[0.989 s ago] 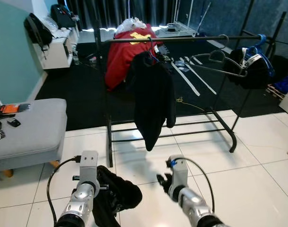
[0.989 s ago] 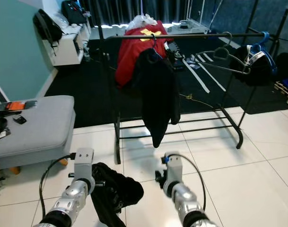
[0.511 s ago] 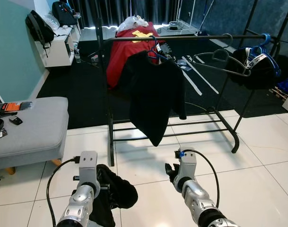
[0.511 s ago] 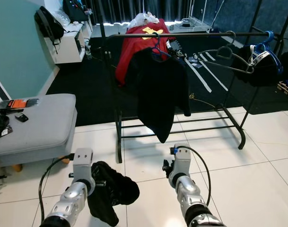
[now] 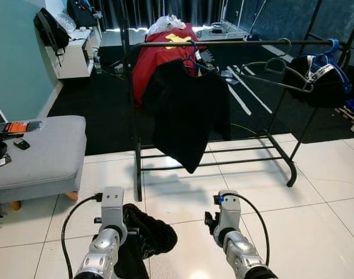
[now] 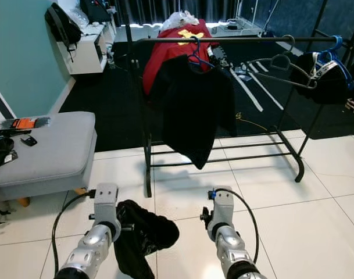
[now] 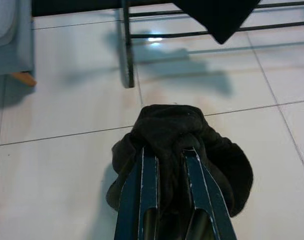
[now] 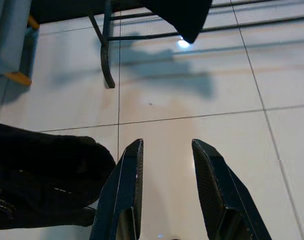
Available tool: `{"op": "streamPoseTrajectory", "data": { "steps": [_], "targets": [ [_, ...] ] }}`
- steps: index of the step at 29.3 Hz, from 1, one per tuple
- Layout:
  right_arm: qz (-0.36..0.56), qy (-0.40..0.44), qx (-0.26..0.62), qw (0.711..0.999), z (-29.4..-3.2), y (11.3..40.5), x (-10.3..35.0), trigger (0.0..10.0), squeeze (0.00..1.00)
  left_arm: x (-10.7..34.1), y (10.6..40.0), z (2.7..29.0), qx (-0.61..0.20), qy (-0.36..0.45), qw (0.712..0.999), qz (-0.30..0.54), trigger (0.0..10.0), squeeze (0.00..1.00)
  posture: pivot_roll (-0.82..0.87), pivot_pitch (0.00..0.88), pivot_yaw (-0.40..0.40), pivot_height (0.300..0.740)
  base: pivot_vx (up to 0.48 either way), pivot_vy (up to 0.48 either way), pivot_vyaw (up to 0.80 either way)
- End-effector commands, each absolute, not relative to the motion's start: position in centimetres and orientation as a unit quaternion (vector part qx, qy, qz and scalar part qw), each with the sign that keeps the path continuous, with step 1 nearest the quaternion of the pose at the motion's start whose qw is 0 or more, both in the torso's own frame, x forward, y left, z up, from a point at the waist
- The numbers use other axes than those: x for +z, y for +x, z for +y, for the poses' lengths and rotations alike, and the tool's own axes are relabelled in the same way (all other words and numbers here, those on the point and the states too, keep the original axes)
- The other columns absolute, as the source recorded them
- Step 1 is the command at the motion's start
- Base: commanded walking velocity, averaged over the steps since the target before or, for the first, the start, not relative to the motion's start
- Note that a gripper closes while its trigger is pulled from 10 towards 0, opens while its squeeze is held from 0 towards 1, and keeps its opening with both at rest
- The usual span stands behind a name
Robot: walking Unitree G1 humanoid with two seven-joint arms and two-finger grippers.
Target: Hang hanger
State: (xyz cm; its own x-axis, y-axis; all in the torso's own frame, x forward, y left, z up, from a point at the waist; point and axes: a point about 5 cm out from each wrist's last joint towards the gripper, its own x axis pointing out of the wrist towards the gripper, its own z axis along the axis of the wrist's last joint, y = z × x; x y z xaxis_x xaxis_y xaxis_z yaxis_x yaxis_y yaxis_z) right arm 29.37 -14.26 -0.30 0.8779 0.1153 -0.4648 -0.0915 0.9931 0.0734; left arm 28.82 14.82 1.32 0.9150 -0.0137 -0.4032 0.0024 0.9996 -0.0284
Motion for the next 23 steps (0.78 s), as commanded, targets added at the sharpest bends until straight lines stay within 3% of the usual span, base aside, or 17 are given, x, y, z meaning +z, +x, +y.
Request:
{"op": "streamPoseTrajectory", "data": {
  "steps": [1, 9, 14, 23],
  "targets": [
    [0.218, 0.014, 0.074, 0.973, -13.8, 29.9, 0.5, 10.0, 0.0, 1.6, 28.8, 14.7, -0.002, -0.042, 0.979, 0.201, 10.0, 0.0, 0.01, 0.116, -0.034, 0.74, 0.0, 0.0, 0.0],
    [0.169, 0.005, 0.109, 0.98, -12.9, 30.7, 2.0, 10.0, 0.0, 2.4, 28.8, 15.3, -0.008, -0.044, 0.983, 0.177, 10.0, 0.0, 0.01, 0.103, -0.011, 0.74, 0.0, 0.0, 0.0],
    [0.182, 0.001, 0.078, 0.98, -13.6, 30.6, 1.7, 10.0, 0.0, 3.7, 29.2, 15.7, -0.01, 0.008, 0.989, 0.146, 10.0, 0.0, -0.01, 0.062, 0.017, 0.74, 0.0, 0.0, 0.0],
    [0.21, 0.013, 0.088, 0.974, -13.9, 29.9, 0.8, 10.0, 0.0, 3.3, 29.3, 16.2, 0.016, -0.021, 0.985, 0.168, 10.0, 0.0, 0.0, 0.026, 0.004, 0.74, 0.0, 0.0, 0.0]
  ]
}}
